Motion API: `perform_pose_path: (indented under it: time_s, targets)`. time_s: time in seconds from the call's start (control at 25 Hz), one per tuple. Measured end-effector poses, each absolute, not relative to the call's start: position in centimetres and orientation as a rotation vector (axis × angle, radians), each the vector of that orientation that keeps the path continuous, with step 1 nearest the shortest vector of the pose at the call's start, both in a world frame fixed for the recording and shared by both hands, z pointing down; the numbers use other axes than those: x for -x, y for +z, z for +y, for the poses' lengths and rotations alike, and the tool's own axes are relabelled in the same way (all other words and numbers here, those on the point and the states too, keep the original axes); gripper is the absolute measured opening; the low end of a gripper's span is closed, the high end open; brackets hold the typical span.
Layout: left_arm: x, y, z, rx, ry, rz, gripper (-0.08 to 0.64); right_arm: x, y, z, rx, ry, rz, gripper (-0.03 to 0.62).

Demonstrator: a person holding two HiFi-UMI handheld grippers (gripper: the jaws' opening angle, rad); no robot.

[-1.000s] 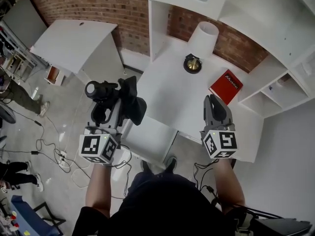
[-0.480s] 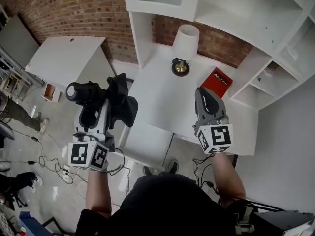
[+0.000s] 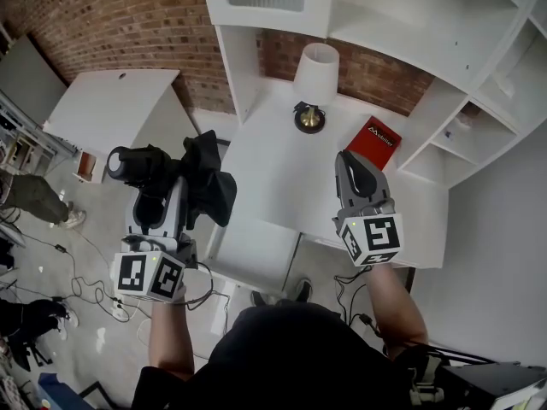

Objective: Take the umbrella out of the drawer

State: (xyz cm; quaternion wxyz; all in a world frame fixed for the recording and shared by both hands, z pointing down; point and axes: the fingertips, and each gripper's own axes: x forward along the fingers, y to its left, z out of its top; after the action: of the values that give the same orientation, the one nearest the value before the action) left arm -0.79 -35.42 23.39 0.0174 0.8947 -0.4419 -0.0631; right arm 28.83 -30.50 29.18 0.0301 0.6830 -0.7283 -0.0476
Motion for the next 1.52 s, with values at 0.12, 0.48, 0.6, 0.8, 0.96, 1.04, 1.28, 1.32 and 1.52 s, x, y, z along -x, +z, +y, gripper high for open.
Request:
perform_pose_path:
  time_s: [0.12, 0.48, 0.6, 0.8, 0.96, 1.04, 1.28, 1.32, 1.52]
  targets:
    - [0.8, 23.5, -35.4, -2.781, -0.184, -1.376, 0.225, -28.7, 29.2, -30.7, -2.098, -0.144, -2.249, 0.021]
    - [0.8, 23.5, -35.5, -2.772, -0.171, -1.386, 0.225, -28.6, 29.3, -31.4, -2.075, -0.119, -2.269, 0.018]
    - [0.8, 23.5, -35.5, -2.765, -0.168, -1.392, 0.225, -28.7, 29.3, -31.5, -2.071, -0.117, -2.273, 0.018]
    - [0.8, 23.5, -35.4, -2.753, -0.167, -1.406, 0.225, -29.0, 29.0, -31.6, -2.066, -0.117, -2.277, 0.017]
    - [0.6, 23.2, -35.2, -2.75, -0.167, -1.413, 0.225, -29.2, 28.6, -31.5, -2.059, -0.116, -2.278, 0.015]
    - [0.5, 23.0, -35.1, -2.747, -0.164, -1.419, 0.225, -29.3, 28.5, -31.5, -2.056, -0.113, -2.28, 0.015]
    - [0.5, 22.8, -35.0, -2.732, -0.155, -1.439, 0.225, -29.5, 28.0, -31.6, -2.048, -0.135, -2.283, 0.005]
    - [0.5, 22.8, -34.9, -2.731, -0.156, -1.443, 0.225, -29.5, 27.9, -31.5, -2.048, -0.14, -2.284, 0.005]
    - [0.3, 22.5, -34.7, -2.724, -0.146, -1.453, 0.225, -29.8, 27.7, -31.6, -2.045, -0.127, -2.294, 0.005]
